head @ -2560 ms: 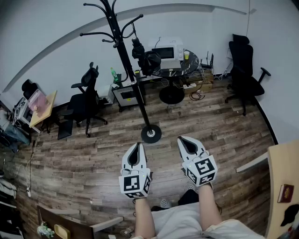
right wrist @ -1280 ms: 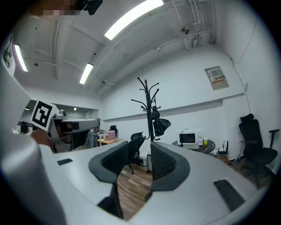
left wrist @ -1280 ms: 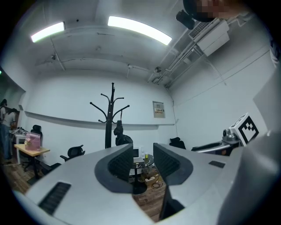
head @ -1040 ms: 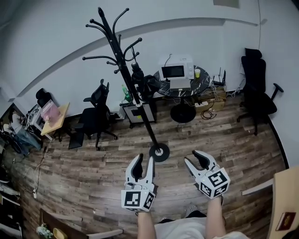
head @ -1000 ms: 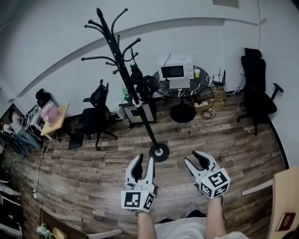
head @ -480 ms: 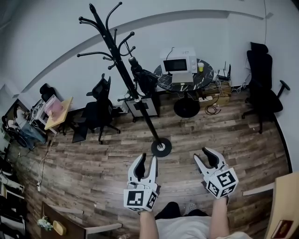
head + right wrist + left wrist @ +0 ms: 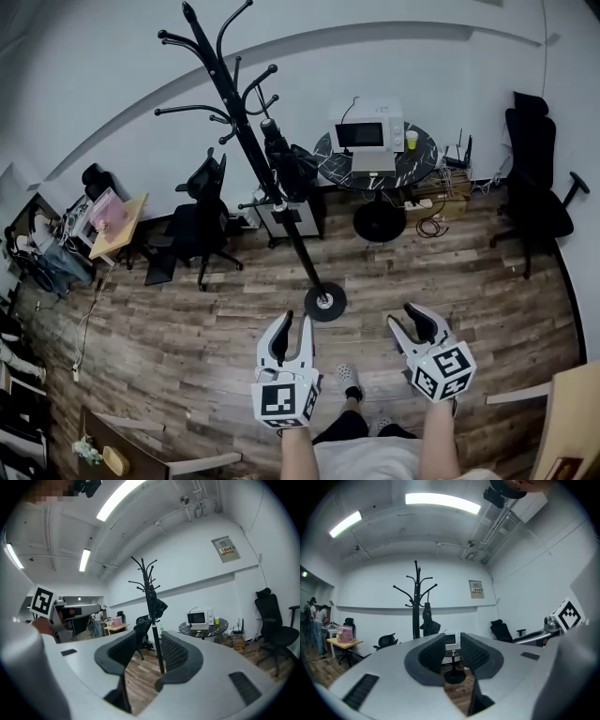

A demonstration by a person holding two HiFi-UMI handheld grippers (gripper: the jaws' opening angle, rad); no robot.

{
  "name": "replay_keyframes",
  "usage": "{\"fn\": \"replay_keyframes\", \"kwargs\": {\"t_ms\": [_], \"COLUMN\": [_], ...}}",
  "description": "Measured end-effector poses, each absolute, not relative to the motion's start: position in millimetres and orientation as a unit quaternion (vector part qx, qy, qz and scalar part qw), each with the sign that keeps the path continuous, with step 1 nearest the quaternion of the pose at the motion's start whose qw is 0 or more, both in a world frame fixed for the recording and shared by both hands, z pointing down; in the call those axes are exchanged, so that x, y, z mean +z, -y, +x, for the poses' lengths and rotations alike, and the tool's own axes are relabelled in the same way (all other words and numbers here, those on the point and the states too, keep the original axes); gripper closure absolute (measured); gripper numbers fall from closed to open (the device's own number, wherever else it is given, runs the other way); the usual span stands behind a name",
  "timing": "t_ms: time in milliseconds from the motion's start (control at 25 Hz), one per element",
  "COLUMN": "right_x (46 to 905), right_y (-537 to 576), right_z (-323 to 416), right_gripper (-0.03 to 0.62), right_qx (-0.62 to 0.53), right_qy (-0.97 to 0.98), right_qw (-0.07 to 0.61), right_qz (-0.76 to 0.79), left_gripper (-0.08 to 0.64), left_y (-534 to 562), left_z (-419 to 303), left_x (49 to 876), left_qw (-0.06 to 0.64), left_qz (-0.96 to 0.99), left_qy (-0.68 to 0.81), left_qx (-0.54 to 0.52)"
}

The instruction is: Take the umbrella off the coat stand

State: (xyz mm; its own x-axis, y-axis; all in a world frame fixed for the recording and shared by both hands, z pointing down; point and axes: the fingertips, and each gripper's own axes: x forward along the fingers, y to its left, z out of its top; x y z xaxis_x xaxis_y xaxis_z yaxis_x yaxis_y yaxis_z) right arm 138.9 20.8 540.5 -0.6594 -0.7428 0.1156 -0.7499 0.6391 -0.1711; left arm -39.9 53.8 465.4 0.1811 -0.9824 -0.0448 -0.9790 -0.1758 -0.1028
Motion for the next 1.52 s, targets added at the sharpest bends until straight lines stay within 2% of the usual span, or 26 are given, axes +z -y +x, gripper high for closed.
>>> {"fn": "replay_keyframes", "kwargs": {"t_ms": [480,1080,1520], "right_x": [499,450,378], "right_y": [99,256,321], "right_z": [118,7,-48], "right_gripper": [0.414,0.414,0.425], "right_qx": [0.084,0.036,0.029], "right_qy": [0.904,0.93,0.955], "right_qw": [-0.003,-0.003,-0.079], "right_qz": [0.42,0.366,0.286], "left_gripper": [0.465,0.463,0.463], "left_y": [68,217,284], "left_z": [-55,-130,-139], "left_x": [442,429,373], "left_qw": [0.062,0.038,0.07], "left_qz": [-0.791,-0.785,-0.801], "left_qy": [-0.608,-0.615,-0.591], "left_qx": [0.016,0.059,0.066]}}
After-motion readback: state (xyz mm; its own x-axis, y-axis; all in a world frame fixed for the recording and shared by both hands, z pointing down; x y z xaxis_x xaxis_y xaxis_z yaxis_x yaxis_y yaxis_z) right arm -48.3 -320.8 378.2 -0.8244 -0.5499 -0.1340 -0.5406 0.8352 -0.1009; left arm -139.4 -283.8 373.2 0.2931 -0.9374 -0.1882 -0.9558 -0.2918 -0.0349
